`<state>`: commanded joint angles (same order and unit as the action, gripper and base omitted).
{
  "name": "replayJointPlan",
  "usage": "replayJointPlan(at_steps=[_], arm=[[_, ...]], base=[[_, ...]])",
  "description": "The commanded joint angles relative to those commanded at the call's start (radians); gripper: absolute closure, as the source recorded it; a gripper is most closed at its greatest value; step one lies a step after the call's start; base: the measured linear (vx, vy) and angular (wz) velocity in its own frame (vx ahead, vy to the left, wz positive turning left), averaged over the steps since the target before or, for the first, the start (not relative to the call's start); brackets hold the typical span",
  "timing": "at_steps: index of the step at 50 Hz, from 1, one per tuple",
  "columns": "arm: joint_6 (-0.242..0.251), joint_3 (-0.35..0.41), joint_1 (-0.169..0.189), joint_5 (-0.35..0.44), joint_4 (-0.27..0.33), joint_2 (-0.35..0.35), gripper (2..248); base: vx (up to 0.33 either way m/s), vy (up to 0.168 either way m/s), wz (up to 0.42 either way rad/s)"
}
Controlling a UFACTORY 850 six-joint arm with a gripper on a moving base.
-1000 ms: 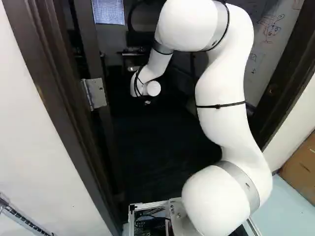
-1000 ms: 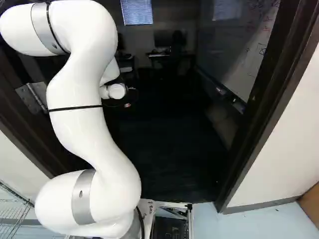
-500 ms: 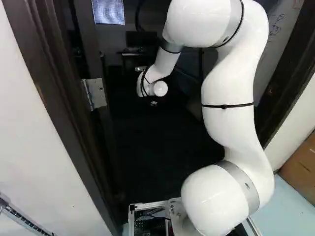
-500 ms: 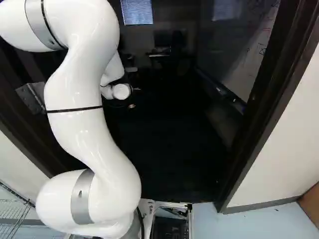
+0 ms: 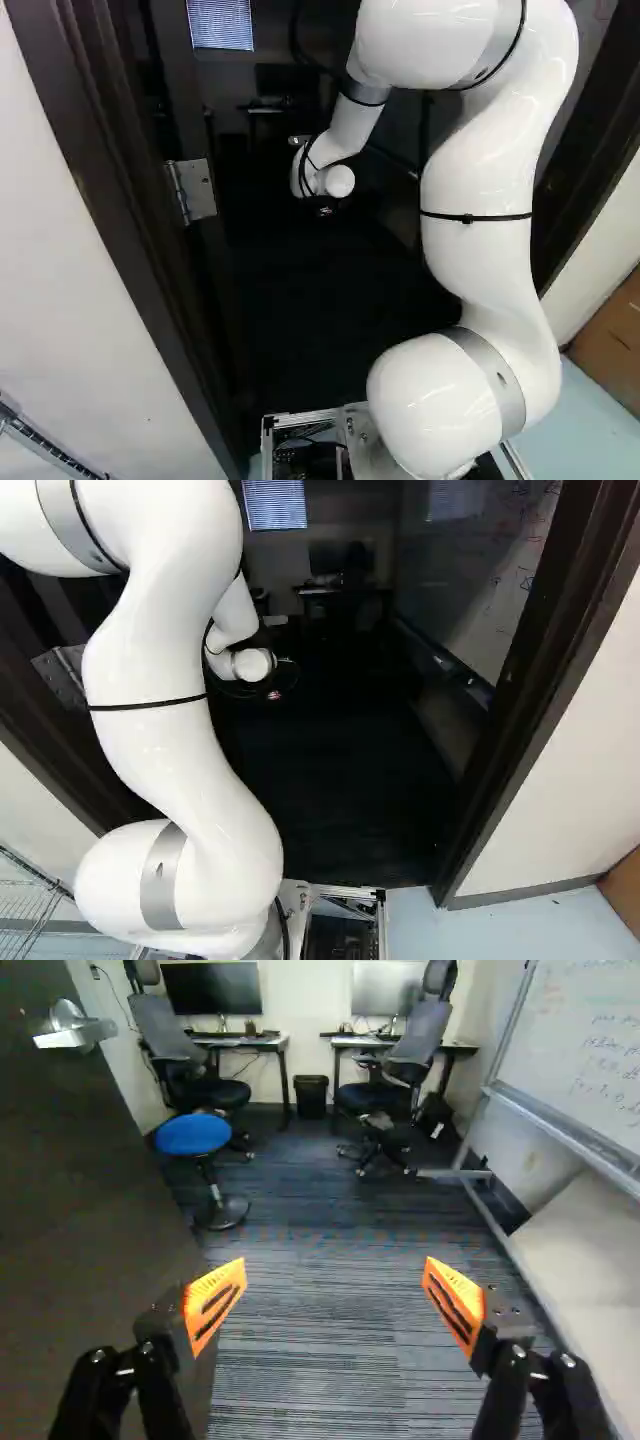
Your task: Open the door and move inside
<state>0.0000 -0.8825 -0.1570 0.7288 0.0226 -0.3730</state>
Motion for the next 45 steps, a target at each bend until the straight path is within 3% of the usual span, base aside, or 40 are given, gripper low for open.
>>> replayJointPlan(at_steps=[45], arm=[[0.000,0.076,0.123,0.000,0.000,0.063,3]], base=[[0.000,0.000,0.000]])
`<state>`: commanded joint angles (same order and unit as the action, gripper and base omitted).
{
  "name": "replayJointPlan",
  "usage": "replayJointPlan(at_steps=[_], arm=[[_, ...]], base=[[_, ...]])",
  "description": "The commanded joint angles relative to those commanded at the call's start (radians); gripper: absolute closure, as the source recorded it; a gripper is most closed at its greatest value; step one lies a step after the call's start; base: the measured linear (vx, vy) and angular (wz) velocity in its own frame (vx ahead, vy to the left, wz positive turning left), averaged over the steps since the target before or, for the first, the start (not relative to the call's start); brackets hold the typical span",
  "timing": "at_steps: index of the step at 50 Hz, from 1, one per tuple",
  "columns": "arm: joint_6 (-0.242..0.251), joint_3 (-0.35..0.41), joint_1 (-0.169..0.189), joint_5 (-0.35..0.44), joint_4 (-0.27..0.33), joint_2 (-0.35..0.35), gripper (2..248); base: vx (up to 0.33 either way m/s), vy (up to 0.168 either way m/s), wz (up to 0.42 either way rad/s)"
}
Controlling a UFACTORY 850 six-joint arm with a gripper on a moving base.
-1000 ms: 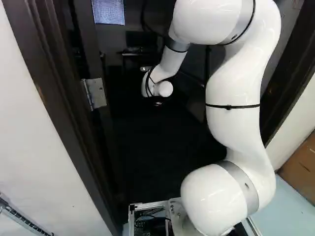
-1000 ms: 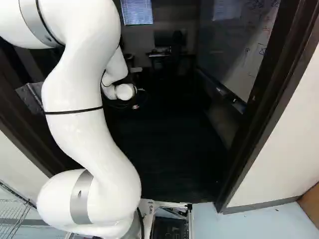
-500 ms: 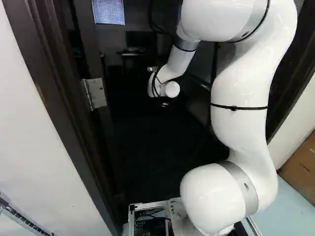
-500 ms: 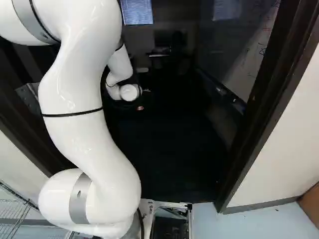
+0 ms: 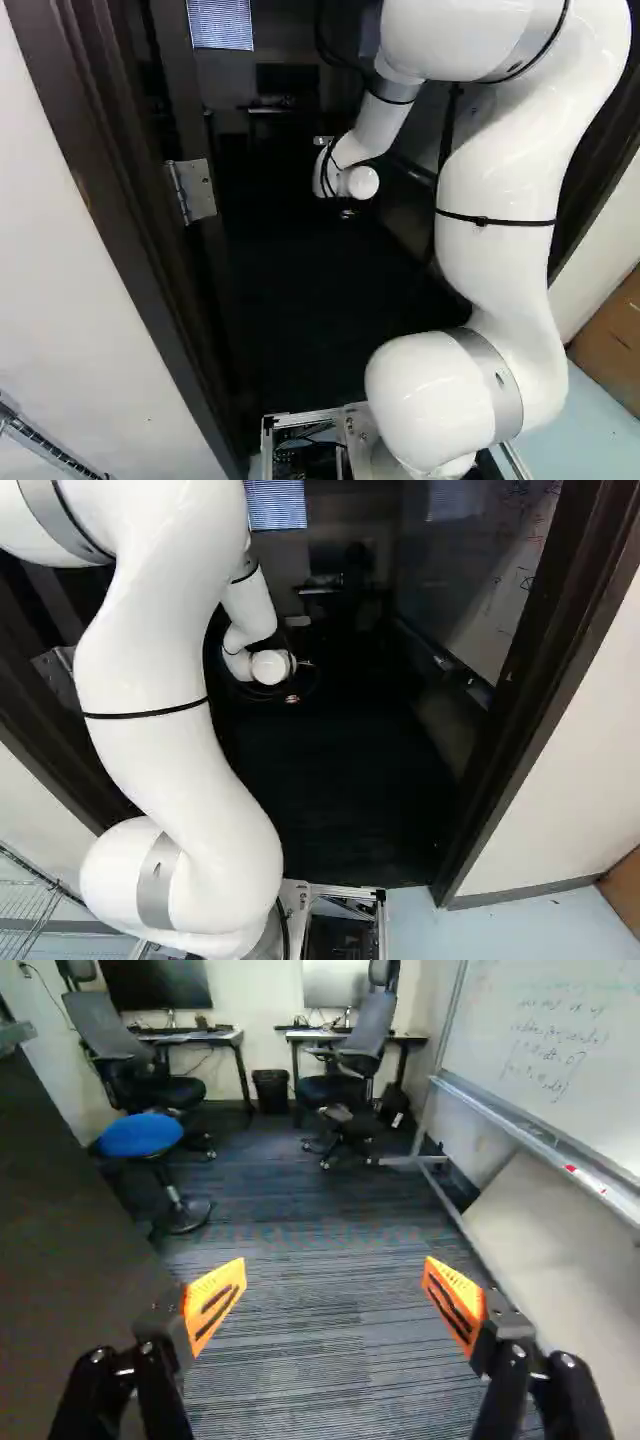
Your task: Open the door and move inside
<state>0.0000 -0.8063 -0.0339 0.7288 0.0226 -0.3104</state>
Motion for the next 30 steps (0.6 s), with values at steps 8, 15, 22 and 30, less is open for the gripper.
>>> replayJointPlan(at_steps=[8,15,22,30], arm=[[0.000,0.006,0.024,0.000,0.000,0.005,3],[0.000,0.013,0.043,0.000,0.000,0.010,3],[0.000,0.030,0.059,0.000,0.000,0.025,3],[0.000,0.057,0.073,0.000,0.007,0.048,3]], base=[[0.000,0.000,0.000],[0.000,0.000,0.000],[0.000,0.000,0.000],[0.000,0.000,0.000]])
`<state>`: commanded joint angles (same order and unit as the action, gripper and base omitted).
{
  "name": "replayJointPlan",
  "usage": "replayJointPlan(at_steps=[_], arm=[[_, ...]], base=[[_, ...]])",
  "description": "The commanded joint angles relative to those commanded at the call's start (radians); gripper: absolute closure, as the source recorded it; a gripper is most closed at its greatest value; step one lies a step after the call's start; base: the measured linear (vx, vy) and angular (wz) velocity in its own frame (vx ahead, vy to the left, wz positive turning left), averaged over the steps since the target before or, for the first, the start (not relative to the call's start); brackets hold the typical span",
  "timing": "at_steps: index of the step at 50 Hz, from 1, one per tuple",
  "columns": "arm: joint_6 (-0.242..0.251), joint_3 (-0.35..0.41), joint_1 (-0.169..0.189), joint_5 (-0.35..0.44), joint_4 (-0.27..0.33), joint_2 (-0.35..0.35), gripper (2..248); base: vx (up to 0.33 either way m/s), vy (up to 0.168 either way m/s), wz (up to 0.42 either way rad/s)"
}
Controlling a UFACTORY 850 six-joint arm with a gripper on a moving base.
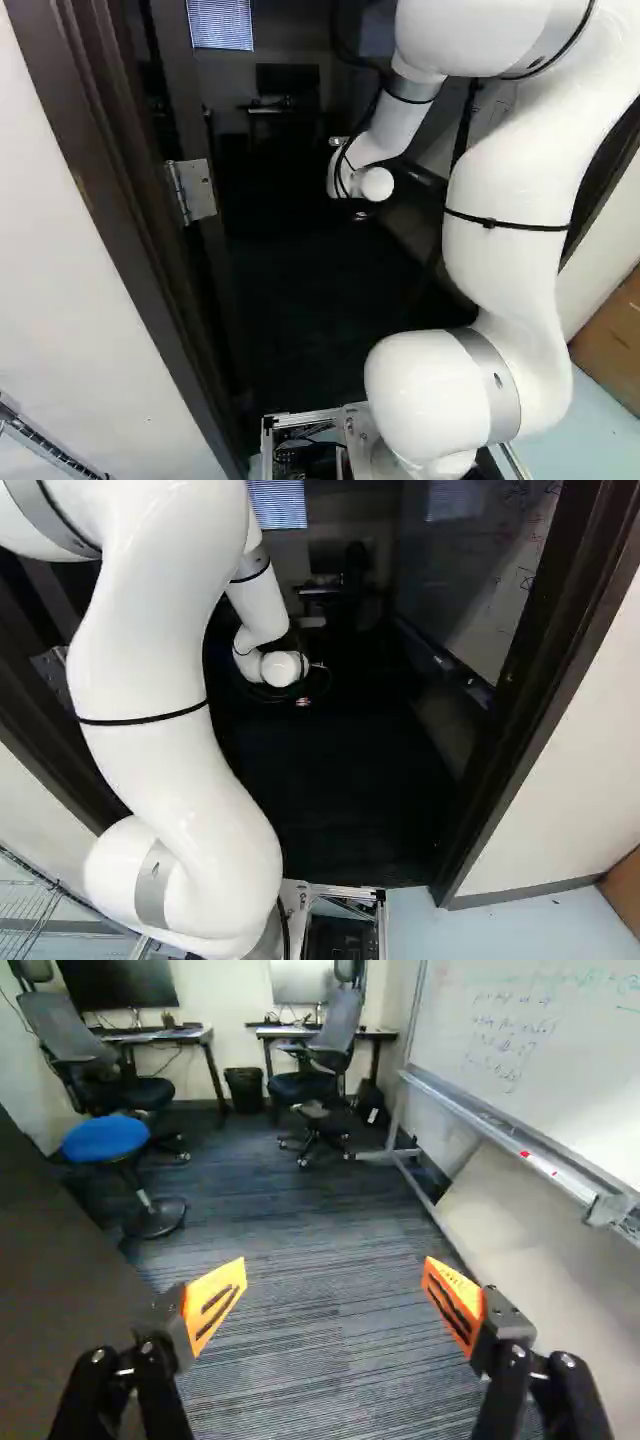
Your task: Open the door and move inside
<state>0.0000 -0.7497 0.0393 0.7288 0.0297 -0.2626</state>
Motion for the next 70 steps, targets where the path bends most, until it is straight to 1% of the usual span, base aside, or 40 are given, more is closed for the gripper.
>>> replayJointPlan(at_steps=[13,44,70], arm=[[0.000,0.033,0.017,0.000,0.034,0.029,3],[0.000,0.037,0.018,0.000,0.140,0.032,3],[0.000,0.037,0.018,0.000,0.150,0.032,3]], base=[[0.000,0.000,0.000],[0.000,0.000,0.000],[0.000,0.000,0.000]])
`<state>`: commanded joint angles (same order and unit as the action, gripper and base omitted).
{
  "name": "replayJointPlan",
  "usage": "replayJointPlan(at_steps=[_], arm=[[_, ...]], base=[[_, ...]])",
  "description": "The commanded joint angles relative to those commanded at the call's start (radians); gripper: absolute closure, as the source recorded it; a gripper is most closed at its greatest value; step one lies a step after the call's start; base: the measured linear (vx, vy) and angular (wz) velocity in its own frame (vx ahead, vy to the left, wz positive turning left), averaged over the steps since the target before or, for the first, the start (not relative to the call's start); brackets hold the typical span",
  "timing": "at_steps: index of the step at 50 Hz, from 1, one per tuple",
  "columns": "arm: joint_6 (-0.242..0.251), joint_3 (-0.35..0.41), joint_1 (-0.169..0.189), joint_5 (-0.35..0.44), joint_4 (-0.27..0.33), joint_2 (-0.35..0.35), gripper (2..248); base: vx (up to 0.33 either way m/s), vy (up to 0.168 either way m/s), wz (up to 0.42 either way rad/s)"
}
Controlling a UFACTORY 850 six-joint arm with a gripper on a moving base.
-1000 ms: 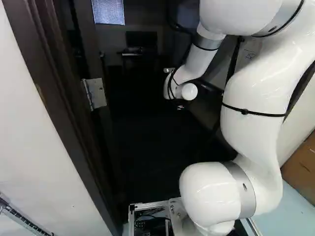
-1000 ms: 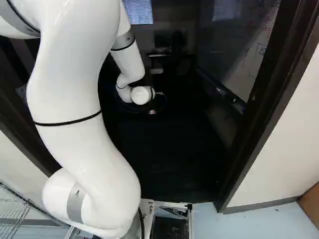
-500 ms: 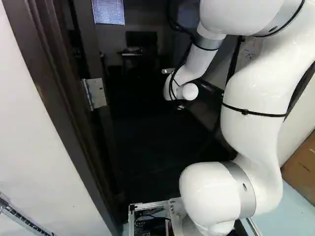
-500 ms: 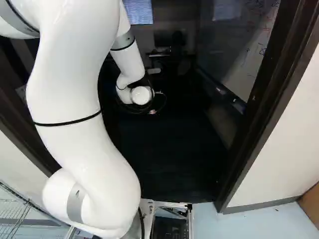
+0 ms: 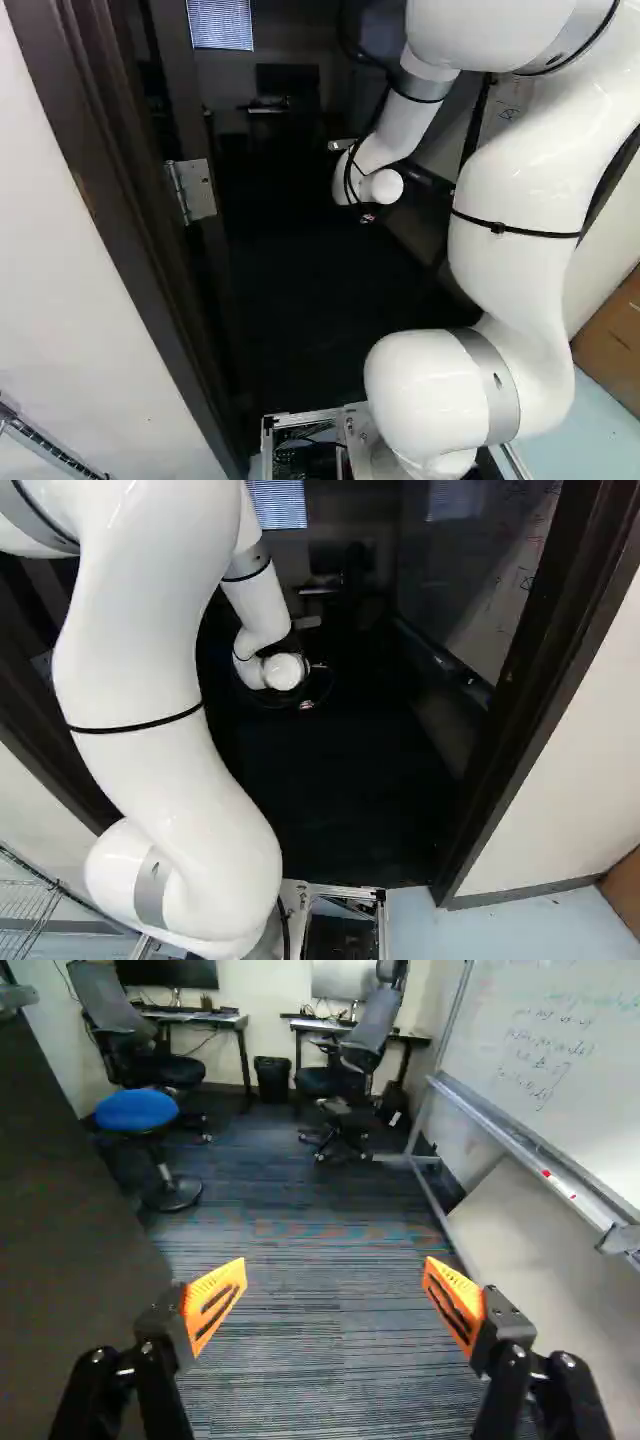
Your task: Open the door and move inside
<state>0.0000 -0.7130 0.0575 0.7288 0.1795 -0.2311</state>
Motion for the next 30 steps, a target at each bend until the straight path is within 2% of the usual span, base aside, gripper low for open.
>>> replayJointPlan(at_steps=[30], arm=[[0.000,0.000,0.000,0.000,0.000,0.000,3]], base=[[-0.002,0.000,0.002]])
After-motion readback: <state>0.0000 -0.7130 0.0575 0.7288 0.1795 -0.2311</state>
